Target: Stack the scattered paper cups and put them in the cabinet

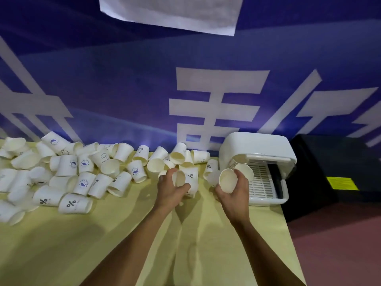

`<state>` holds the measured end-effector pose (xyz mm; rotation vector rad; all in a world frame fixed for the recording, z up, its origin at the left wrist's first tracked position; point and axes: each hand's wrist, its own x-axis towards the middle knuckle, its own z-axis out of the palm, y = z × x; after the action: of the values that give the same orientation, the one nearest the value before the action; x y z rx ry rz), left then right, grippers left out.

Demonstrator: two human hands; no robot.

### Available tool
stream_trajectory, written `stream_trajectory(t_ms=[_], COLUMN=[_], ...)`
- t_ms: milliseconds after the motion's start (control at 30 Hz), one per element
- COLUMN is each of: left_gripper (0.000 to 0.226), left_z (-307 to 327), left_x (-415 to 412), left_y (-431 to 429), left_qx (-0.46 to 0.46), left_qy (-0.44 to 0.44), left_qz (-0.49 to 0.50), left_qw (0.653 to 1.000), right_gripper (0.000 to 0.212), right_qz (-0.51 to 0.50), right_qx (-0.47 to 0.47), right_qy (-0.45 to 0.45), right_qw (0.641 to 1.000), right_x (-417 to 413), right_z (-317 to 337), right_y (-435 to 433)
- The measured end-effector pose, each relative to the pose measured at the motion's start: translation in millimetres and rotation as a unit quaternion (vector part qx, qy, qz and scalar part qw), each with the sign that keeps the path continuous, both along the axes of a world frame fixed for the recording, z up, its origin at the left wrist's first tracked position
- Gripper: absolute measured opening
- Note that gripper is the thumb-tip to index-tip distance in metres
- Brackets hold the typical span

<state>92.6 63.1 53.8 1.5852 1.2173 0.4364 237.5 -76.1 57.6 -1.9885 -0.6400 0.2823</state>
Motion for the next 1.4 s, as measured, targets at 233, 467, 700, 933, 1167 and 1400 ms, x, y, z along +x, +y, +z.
stream_trajectory(t_ms=[233,467,700,933,1167,1400], left_gripper=[0.07,0.079,0.084,0.079,0.079,0.076], left_z=[7.8,4.7,-0.8,-5.3,-8.4,-2.7], left_x=[47.3,79.3,98.2,111.0,112.8,118.3], left_y=[-25.3,-34.6,-30.9,-23.4,-19.7,-17.8], left_qx=[0.019,0.04,0.045,0.056,0.057,0.055], left_qy=[-0.013,0.001,0.041,0.068,0.07,0.05], left_qz=[-0.048,-0.072,-0.081,-0.099,-0.103,-0.101], left_qw=[0.999,0.997,0.995,0.991,0.991,0.992], right_gripper=[0.073,0.082,0.077,0.079,0.08,0.078], right_qz=[-0.042,-0.02,0.023,0.022,0.032,0.032], right_qx=[0.043,-0.01,-0.063,-0.113,-0.147,-0.181], right_qy=[-0.066,-0.101,-0.105,-0.102,-0.09,-0.072], right_qw=[0.996,0.995,0.992,0.988,0.984,0.98], right_x=[58.2,94.6,111.7,117.4,115.4,121.6], right_z=[22.5,16.5,2.5,-16.2,-29.8,-31.2], right_y=[-32.3,-41.7,-32.0,-19.8,-13.6,-11.1])
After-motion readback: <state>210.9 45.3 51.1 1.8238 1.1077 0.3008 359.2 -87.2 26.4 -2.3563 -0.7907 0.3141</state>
